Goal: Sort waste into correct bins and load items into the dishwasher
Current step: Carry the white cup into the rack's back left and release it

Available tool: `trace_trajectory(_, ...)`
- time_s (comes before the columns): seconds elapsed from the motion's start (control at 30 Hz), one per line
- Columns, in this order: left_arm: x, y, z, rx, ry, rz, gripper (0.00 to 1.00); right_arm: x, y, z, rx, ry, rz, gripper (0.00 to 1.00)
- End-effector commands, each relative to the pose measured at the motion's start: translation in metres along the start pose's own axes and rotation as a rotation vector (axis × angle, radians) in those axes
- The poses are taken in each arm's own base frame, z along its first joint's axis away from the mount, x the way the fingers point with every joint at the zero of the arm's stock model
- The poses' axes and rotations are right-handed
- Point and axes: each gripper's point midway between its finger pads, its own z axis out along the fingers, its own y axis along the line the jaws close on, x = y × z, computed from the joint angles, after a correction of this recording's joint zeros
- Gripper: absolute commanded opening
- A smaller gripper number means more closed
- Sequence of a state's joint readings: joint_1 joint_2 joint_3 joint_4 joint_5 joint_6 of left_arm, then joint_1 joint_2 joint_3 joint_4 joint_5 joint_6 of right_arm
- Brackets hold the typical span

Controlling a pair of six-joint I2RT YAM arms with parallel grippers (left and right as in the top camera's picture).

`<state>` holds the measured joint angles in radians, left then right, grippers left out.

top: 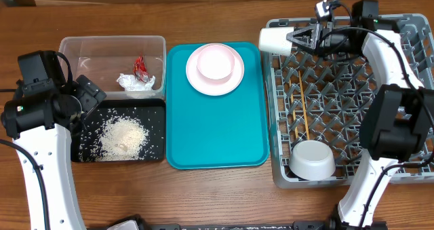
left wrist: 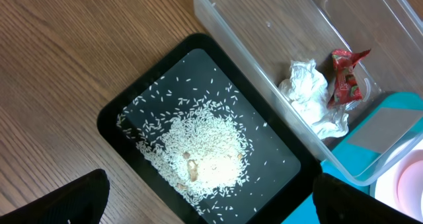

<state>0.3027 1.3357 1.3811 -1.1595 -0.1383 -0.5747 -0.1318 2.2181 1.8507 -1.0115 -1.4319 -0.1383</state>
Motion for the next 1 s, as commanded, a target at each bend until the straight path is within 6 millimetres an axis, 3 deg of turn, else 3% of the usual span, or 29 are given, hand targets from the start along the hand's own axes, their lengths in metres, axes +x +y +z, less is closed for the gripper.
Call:
trace_trajectory(0.0,-0.003,-0.003,-0.002,0.010,-0.005,-0.011,1.00,0.002,-0.009,-0.001,0.039,0.004,0.003,0.04)
trace_trajectory(0.27,-0.003,-0.003,-0.002,0.010,-0.005,-0.012,1.00,0.006,-0.027,-0.004,0.113,0.010,0.013,0.04)
trace_trajectory(0.77,-0.003,-0.003,-0.002,0.010,-0.005,-0.011,1.00,0.025,-0.048,0.000,0.066,0.007,0.011,0.04)
trace_trajectory(0.97,-0.003,-0.003,-0.002,0.010,-0.005,-0.012,1.00,0.040,-0.066,-0.006,0.179,0.042,0.071,0.07)
